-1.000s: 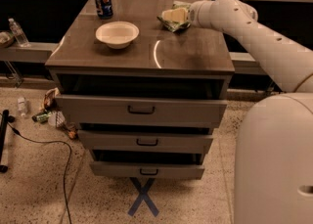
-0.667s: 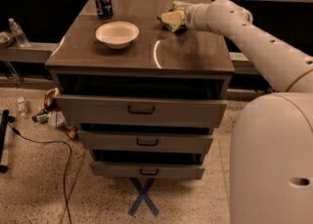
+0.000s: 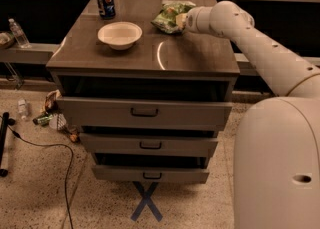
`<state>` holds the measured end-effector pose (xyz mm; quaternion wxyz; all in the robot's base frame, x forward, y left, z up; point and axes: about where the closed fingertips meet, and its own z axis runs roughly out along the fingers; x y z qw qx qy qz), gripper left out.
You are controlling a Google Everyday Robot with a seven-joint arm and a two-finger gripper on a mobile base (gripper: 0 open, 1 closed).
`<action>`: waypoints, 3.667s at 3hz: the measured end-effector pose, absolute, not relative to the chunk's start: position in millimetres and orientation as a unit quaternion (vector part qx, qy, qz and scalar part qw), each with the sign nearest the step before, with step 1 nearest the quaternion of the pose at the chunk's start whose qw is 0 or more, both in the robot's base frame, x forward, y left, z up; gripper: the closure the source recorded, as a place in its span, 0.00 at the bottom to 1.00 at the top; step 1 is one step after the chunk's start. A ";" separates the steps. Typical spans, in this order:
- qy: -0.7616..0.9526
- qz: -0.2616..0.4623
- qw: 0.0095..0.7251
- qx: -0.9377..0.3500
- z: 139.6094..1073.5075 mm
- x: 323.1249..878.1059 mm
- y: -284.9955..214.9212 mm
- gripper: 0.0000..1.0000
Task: Move green jalapeno chip bag near paper bowl
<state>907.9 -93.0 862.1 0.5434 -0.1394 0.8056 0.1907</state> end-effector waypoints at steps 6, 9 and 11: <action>0.772 0.278 0.509 -0.260 901.1 812.1 -7.4 0.44; 0.780 0.265 0.516 -0.234 903.6 815.6 -32.9 0.00; 0.794 0.111 0.575 -0.163 945.1 806.4 -125.4 0.00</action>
Offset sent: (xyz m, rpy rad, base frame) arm -0.0585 0.0031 0.0267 -0.1052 -0.0550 0.1167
